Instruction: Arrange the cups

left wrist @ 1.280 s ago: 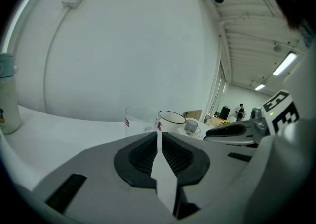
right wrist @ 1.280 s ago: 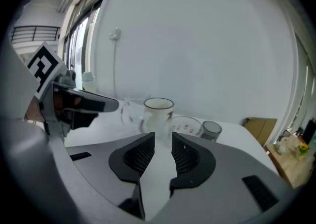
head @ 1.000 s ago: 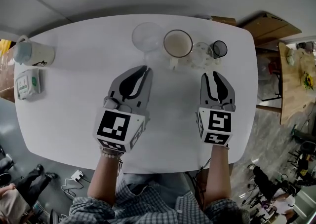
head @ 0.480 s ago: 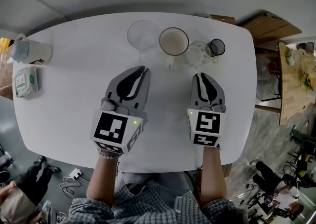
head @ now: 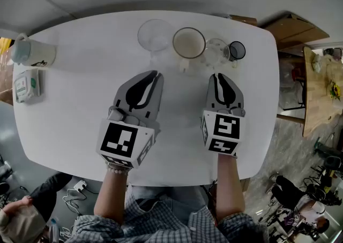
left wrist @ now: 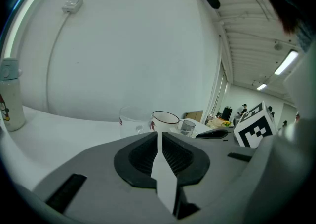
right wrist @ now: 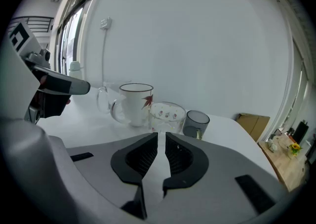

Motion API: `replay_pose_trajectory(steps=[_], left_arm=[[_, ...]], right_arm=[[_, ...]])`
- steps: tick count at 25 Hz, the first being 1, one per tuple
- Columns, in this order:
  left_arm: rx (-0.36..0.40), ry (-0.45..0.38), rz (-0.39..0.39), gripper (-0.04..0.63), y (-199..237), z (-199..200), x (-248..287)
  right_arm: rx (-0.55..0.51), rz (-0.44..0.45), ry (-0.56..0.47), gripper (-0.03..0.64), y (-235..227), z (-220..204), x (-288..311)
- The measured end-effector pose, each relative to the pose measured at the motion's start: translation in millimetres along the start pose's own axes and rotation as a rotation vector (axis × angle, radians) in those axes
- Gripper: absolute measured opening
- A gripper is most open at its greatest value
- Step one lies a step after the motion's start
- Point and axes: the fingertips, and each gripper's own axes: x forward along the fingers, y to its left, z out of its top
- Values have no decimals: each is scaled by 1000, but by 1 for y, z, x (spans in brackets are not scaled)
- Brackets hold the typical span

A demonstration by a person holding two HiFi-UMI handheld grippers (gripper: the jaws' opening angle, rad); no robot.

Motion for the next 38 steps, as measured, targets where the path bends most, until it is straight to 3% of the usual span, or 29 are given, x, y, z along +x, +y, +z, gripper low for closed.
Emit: replay_pose_trajectory(steps=[14, 23, 32, 38], left_arm=[[-9, 4, -2, 15, -4, 0, 0], [-12, -2, -2, 14, -8, 1, 2], [-17, -2, 13, 15, -5, 1, 0], [-39, -18, 20, 14, -4, 11, -14]], right_arm=[[17, 23, -24, 61, -2, 8, 3], [19, -86, 11, 61, -63, -4, 12], [6, -83, 19, 60, -64, -7, 26], [75, -108, -11, 60, -70, -2, 7]])
